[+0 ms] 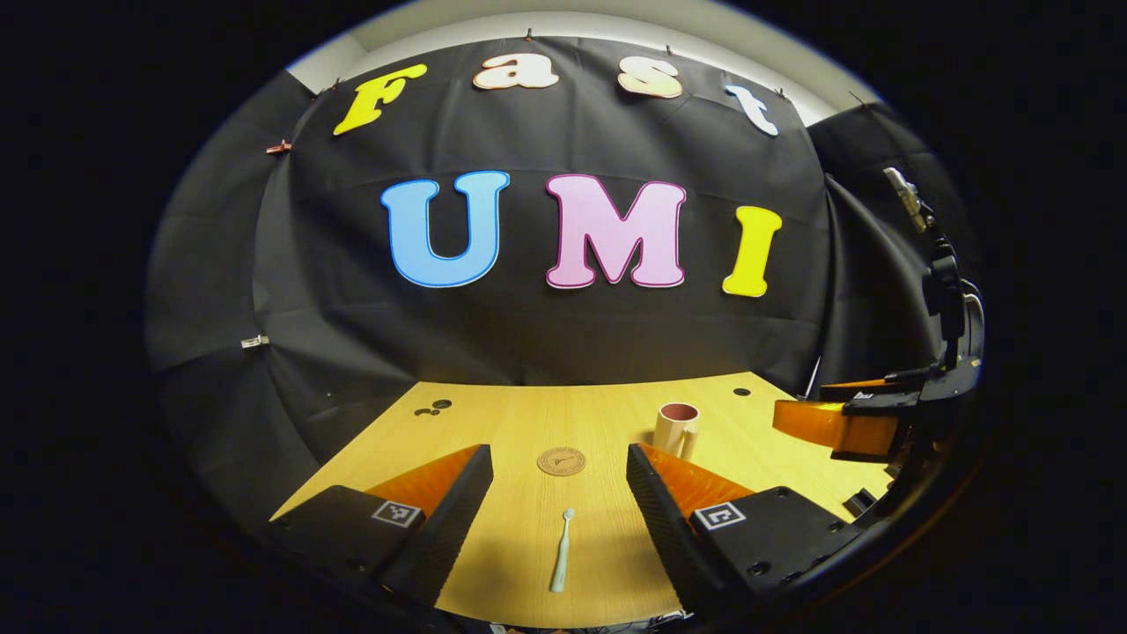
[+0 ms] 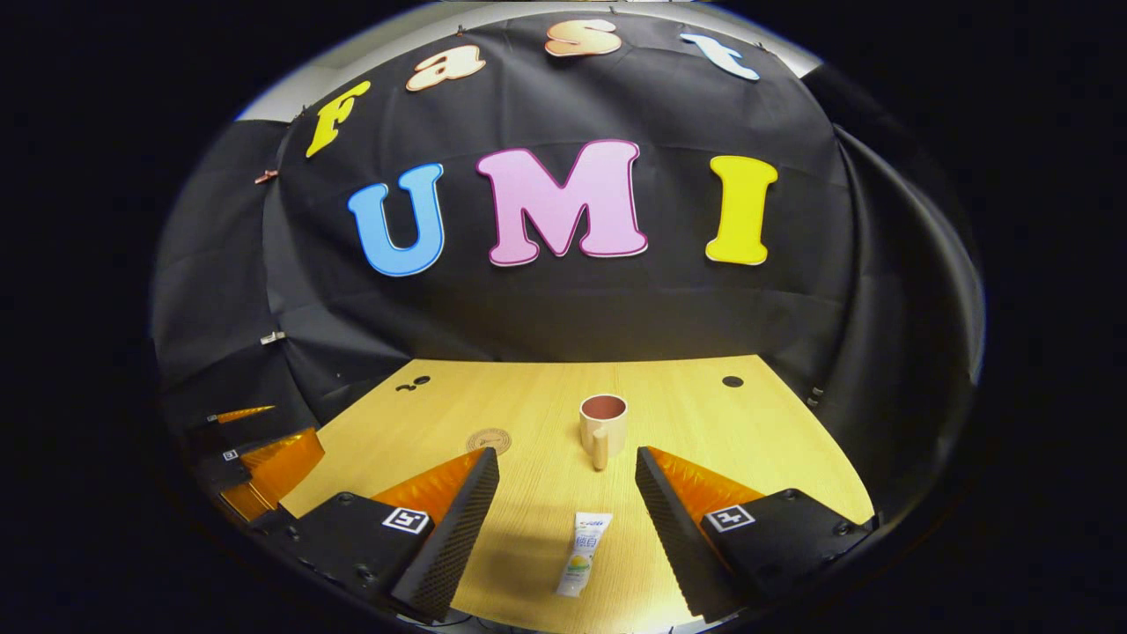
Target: Put the toothbrush and toothpaste on the desktop into the cup, then pick up the cup and place it on the coaster on the desktop.
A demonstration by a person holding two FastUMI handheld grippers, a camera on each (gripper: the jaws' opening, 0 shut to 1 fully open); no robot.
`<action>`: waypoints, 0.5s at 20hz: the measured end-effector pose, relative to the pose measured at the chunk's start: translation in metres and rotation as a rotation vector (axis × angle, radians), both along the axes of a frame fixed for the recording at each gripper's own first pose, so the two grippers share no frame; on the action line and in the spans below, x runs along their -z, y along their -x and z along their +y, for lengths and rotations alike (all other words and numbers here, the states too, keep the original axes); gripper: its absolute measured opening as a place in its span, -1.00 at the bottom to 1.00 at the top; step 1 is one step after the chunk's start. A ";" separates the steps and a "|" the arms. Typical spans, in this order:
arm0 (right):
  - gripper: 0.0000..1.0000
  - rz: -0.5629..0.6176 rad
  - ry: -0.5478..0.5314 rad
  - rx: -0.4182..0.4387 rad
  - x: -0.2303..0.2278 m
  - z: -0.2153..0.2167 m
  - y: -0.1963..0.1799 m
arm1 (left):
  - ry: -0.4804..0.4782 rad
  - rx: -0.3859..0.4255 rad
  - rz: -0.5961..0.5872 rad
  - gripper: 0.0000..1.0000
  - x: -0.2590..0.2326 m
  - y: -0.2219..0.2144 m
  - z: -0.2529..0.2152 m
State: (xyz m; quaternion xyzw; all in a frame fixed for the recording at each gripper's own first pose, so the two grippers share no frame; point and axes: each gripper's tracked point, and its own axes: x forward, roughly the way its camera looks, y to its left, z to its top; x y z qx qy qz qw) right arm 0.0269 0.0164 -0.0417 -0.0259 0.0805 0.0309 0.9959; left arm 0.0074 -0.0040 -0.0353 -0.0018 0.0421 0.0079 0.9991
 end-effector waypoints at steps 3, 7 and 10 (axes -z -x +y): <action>0.93 0.100 0.043 -0.017 0.027 0.000 -0.014 | -0.003 -0.026 0.014 0.94 0.007 -0.004 0.003; 0.93 0.230 0.027 -0.060 0.058 0.006 -0.028 | -0.007 -0.075 0.031 0.94 0.016 -0.007 0.010; 0.94 0.324 0.071 -0.075 0.082 0.002 -0.038 | 0.003 -0.121 0.054 0.94 0.026 -0.011 0.018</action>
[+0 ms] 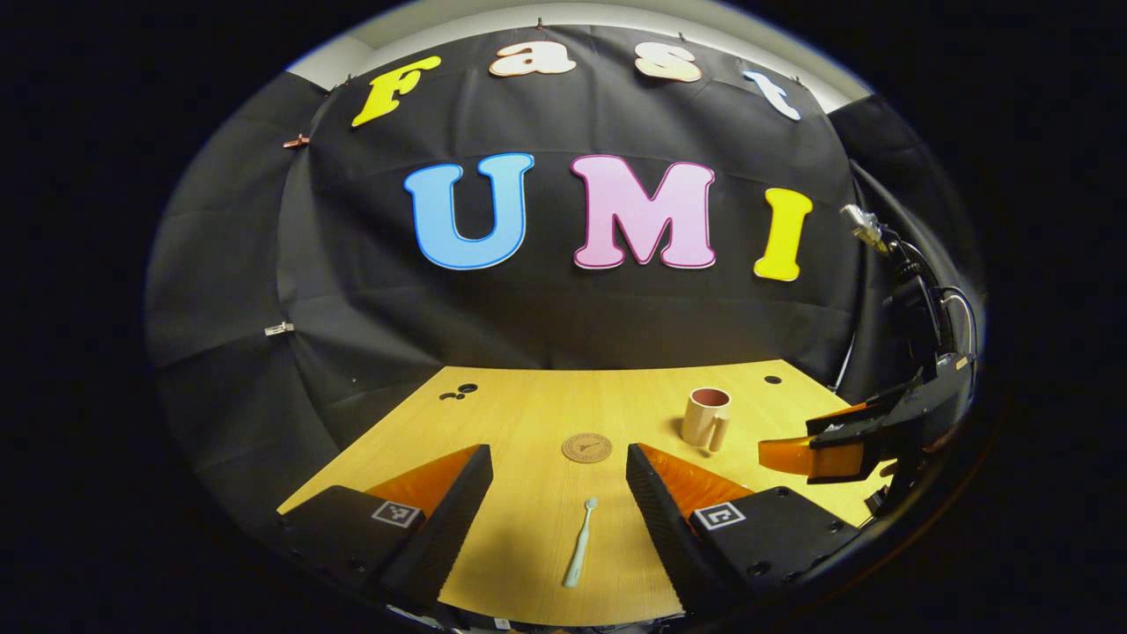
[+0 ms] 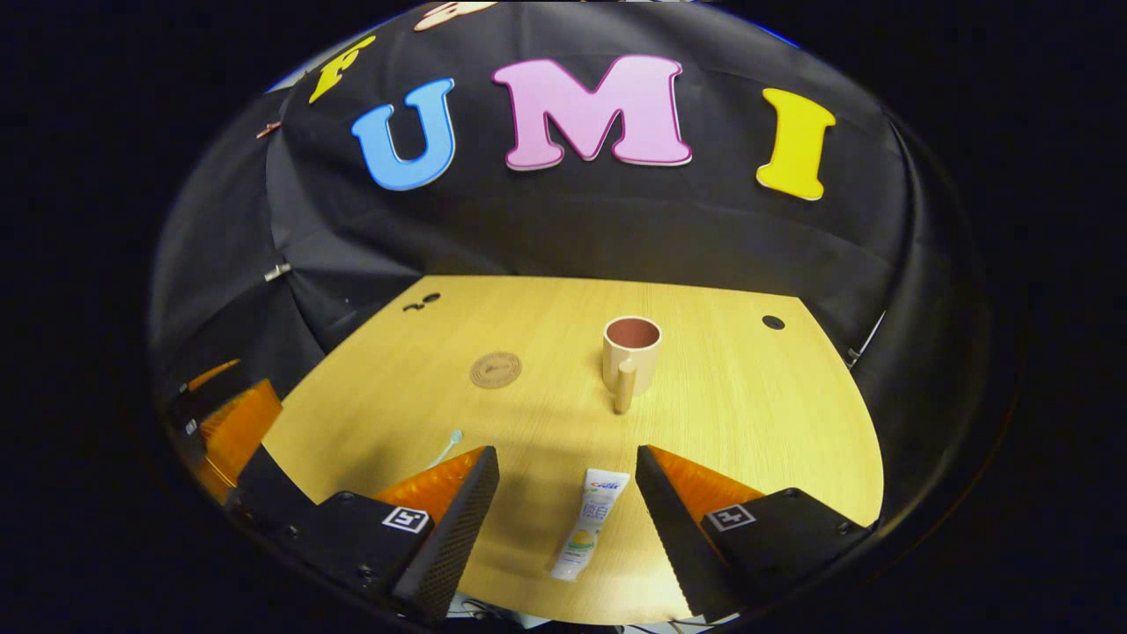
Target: Put the toothbrush and toothpaste on the desktop into the cup, then pick up the cup and place it on the coaster on the desktop.
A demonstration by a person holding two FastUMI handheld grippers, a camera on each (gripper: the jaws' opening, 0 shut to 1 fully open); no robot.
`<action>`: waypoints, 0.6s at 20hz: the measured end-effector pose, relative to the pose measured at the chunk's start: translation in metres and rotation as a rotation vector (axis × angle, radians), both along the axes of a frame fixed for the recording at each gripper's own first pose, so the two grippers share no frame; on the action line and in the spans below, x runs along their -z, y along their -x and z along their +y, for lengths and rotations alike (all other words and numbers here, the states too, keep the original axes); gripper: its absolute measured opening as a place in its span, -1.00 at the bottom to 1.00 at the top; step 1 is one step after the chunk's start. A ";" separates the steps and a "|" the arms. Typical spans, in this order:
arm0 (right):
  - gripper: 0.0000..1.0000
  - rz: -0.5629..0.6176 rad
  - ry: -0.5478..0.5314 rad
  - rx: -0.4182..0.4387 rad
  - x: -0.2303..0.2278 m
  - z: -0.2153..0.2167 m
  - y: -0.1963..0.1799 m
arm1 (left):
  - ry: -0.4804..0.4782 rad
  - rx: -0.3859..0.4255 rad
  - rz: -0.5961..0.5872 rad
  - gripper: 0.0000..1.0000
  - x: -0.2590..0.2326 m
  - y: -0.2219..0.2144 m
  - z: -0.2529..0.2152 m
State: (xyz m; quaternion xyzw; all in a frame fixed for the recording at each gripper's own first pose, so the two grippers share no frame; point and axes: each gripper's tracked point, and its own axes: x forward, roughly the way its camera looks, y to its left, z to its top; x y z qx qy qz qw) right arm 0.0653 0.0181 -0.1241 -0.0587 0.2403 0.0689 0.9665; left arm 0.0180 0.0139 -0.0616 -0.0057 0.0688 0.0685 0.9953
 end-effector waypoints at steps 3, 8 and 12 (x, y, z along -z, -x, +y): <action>0.94 0.101 0.031 -0.001 0.031 -0.008 -0.006 | 0.006 -0.056 0.041 0.94 0.014 -0.002 0.010; 0.94 0.258 0.053 0.013 0.087 -0.019 -0.016 | 0.024 -0.133 0.134 0.94 0.040 0.001 0.018; 0.94 0.358 0.044 0.037 0.121 -0.025 -0.016 | 0.005 -0.157 0.176 0.94 0.055 0.003 0.021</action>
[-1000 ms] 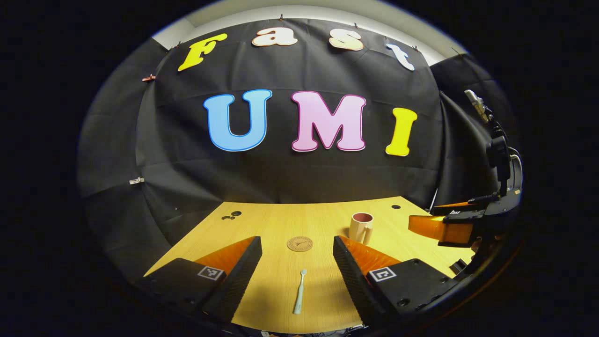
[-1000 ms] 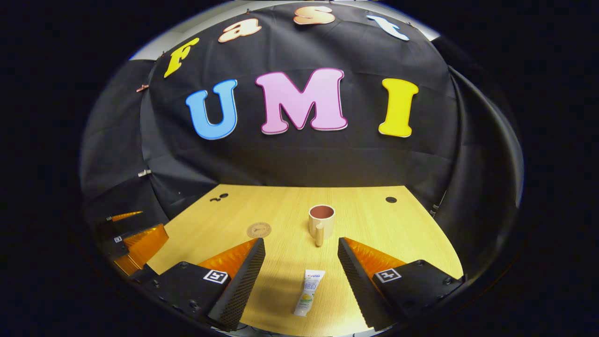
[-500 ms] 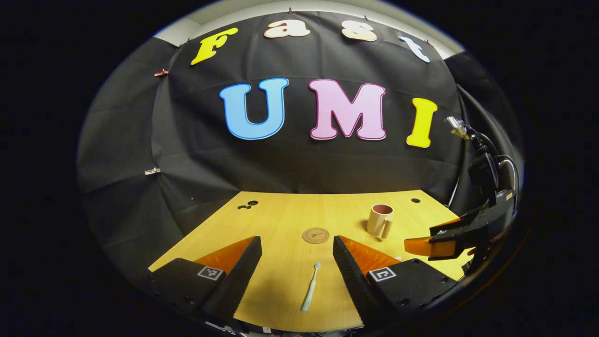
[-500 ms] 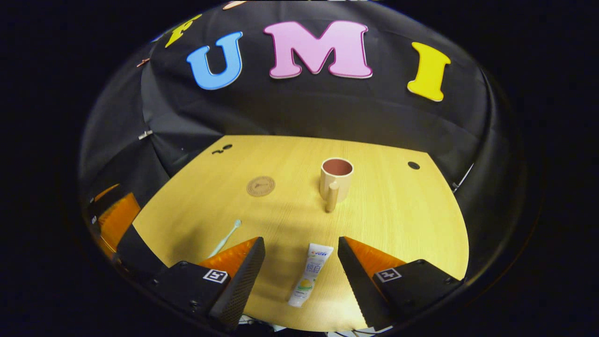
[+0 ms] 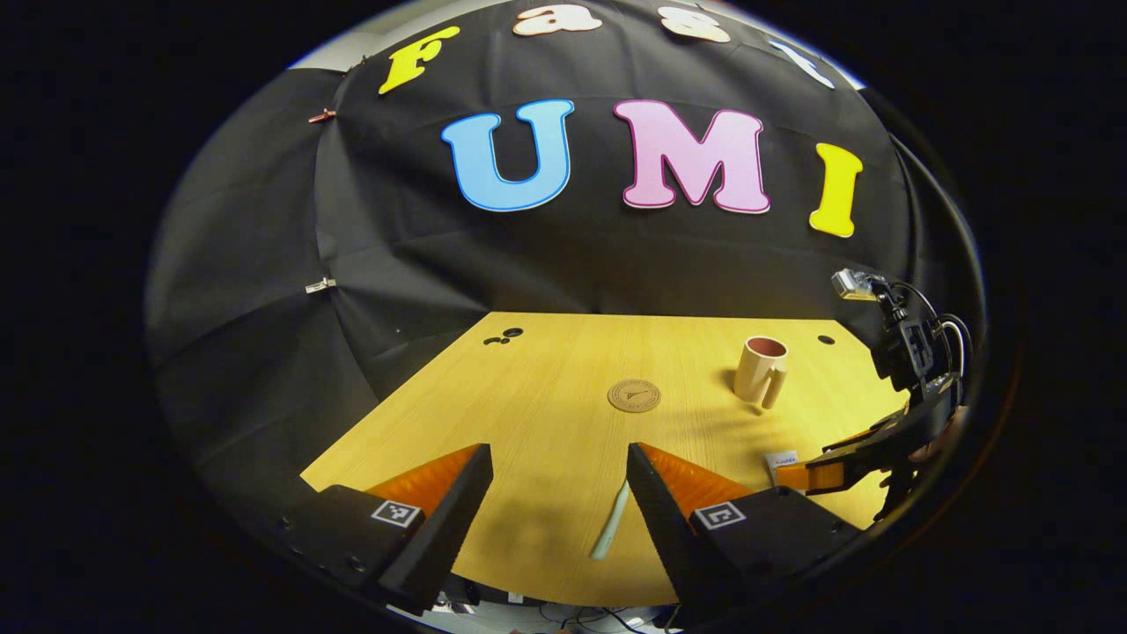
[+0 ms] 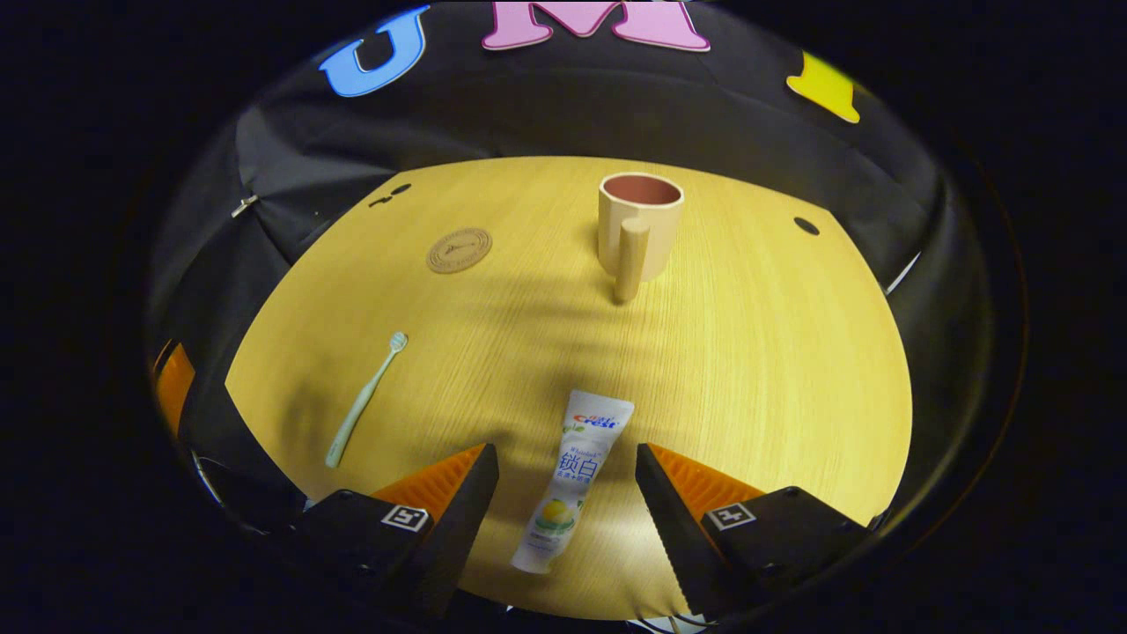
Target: Put the toothbrush and toothpaste on the desktop into the cup, then pick up the cup and place it on the coaster on the desktop.
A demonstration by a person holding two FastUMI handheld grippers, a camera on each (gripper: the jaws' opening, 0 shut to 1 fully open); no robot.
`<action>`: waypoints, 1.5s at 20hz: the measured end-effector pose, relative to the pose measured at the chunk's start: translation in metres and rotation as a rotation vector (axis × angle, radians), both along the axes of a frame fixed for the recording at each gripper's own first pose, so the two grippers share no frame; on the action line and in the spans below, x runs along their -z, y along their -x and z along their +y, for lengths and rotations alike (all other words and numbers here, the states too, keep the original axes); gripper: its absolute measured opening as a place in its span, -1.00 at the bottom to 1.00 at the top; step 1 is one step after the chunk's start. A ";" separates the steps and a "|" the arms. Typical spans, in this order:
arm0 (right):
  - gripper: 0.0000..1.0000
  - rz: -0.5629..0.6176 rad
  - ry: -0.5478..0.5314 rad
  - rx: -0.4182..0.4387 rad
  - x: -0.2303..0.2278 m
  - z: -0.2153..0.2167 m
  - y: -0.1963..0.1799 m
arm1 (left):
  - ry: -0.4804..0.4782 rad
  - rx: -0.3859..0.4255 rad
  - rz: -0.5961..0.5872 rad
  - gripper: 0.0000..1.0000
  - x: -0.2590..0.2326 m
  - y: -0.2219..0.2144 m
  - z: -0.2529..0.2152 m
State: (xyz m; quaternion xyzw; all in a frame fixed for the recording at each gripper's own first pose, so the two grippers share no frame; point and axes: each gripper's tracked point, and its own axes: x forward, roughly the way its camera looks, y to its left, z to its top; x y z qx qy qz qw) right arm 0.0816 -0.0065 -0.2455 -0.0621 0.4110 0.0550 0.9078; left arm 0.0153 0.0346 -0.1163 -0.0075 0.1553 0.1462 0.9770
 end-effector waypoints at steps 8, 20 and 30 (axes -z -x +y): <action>0.94 0.072 0.043 0.036 0.038 -0.011 -0.005 | -0.006 -0.009 0.025 0.99 0.010 -0.007 -0.005; -0.04 0.121 0.073 0.067 0.048 -0.005 -0.001 | -0.029 0.020 0.032 0.99 0.017 0.007 0.001; -0.50 0.121 0.071 -0.046 0.047 -0.002 0.001 | 0.024 0.048 0.068 0.99 0.045 0.007 0.003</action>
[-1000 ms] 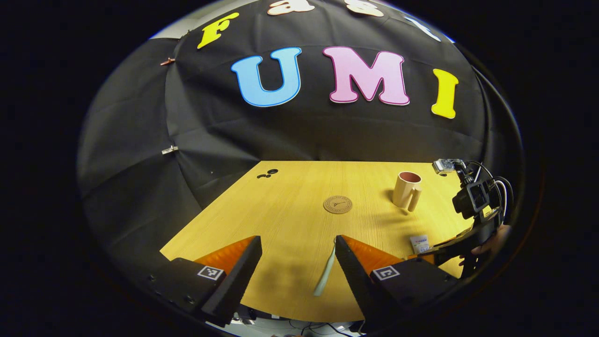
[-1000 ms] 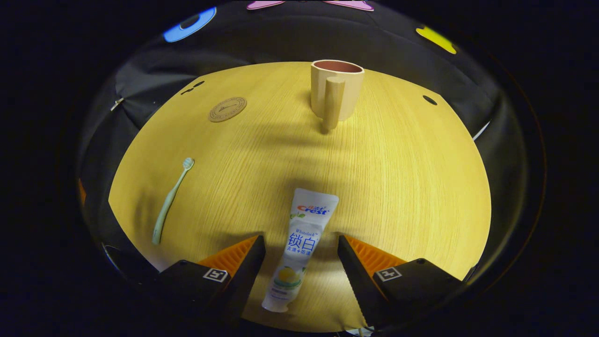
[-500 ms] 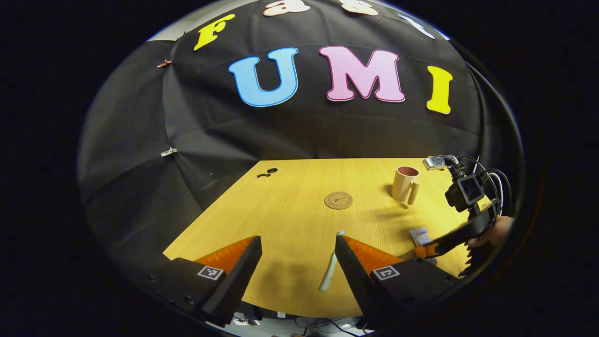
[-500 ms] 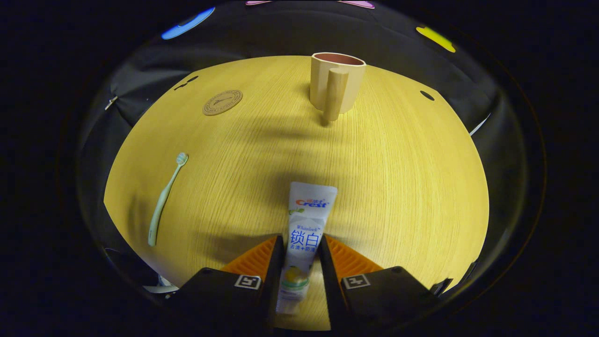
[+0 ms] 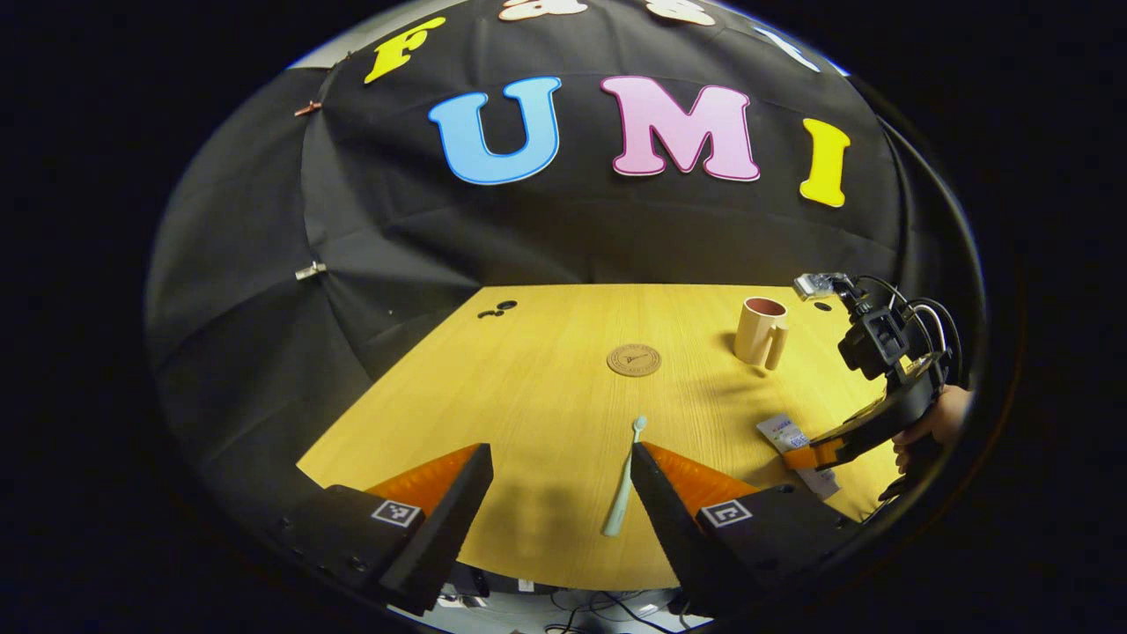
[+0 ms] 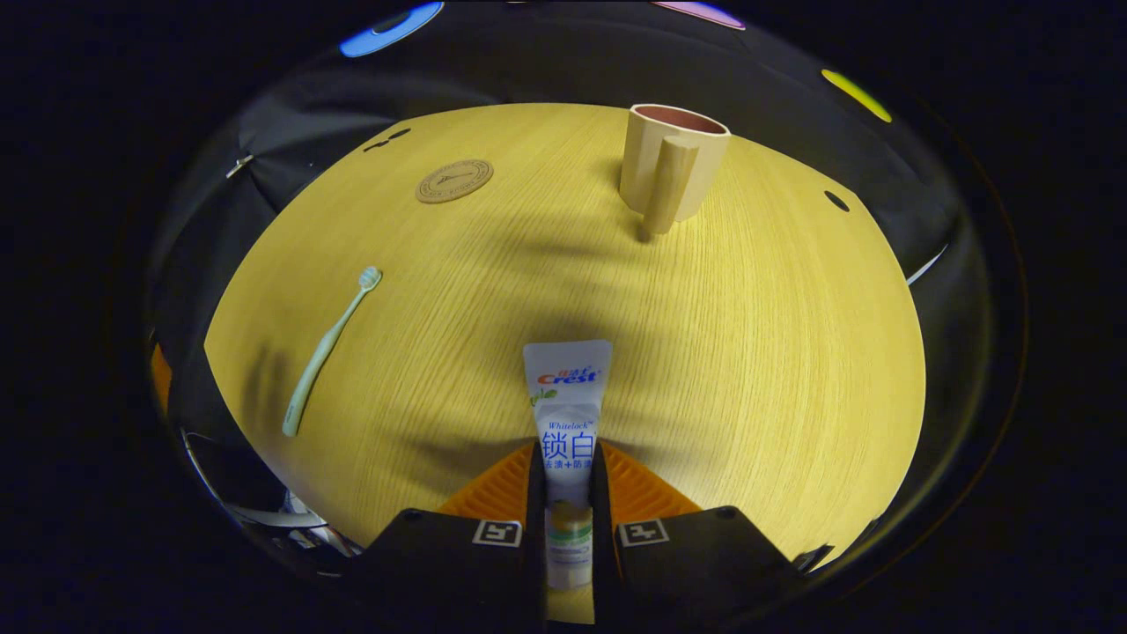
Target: Put the toothbrush and toothpaste on the desktop into the cup, then pick up the cup and place it on the coaster on the desktop.
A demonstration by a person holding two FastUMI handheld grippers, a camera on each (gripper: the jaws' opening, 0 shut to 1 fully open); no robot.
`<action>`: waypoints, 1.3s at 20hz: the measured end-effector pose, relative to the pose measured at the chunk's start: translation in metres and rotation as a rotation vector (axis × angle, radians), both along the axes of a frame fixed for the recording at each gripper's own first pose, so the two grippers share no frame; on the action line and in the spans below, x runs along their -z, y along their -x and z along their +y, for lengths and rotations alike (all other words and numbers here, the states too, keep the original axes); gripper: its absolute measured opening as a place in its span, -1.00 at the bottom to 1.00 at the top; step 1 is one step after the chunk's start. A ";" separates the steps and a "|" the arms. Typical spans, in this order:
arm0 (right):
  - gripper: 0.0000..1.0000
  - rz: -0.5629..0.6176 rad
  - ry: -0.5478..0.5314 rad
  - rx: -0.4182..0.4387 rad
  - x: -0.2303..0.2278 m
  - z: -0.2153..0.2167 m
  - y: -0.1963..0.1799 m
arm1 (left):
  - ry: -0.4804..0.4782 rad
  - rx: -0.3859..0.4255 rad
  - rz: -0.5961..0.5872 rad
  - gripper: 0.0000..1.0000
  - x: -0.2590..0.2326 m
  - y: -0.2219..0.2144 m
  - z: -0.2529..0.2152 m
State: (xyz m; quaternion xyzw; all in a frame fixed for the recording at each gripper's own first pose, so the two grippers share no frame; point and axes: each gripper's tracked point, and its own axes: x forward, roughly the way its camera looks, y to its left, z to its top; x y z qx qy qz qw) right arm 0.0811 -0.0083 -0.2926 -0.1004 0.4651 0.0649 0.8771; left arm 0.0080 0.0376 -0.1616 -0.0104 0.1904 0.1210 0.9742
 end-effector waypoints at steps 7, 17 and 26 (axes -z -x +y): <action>-0.51 -0.050 -0.066 0.016 -0.030 -0.020 0.013 | 0.083 0.155 0.139 0.98 0.048 -0.040 -0.016; -0.51 -0.129 -0.134 0.093 -0.080 -0.077 0.053 | 0.083 0.233 0.402 0.92 0.121 -0.077 -0.034; -0.51 -0.147 -0.189 0.101 -0.093 -0.086 0.071 | 0.098 0.255 0.549 0.53 0.140 -0.085 -0.038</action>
